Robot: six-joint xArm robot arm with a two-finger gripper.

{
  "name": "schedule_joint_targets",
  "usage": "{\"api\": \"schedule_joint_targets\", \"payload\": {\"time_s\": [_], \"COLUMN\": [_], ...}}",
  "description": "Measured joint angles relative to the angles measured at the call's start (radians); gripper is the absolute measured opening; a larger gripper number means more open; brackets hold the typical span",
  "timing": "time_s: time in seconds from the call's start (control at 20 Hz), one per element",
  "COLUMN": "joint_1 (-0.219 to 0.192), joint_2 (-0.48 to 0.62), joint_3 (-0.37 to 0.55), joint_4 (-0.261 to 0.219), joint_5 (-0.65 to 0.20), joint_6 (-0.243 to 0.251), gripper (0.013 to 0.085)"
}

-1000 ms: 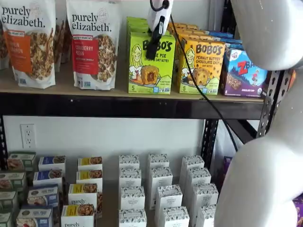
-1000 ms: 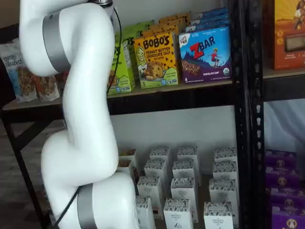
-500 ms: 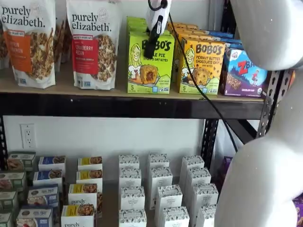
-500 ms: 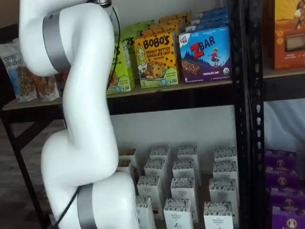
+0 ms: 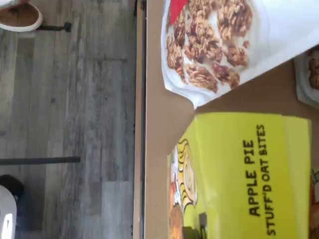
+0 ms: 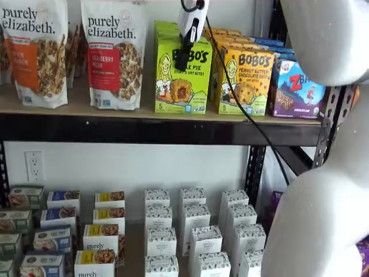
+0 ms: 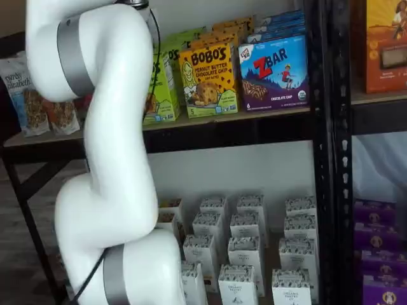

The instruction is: Pick the green box on the top shelf, the fourth from the left

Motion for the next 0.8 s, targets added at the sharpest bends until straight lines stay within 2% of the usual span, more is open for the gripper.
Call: {"api": "schedule_joint_targets", "payload": {"time_s": [0.35, 0.65, 0.8], "joint_1": [-0.01, -0.012, -0.007], "joint_2": [-0.004, 0.007, -0.015], "joint_3": [-0.015, -0.063, -0.051], "joint_4": [0.009, 0.0, -0.001], "joint_5": [0.033, 0.125, 0.14], "joint_6": [-0.007, -0.003, 0.003], "gripper": [0.029, 0.029, 0.029]}}
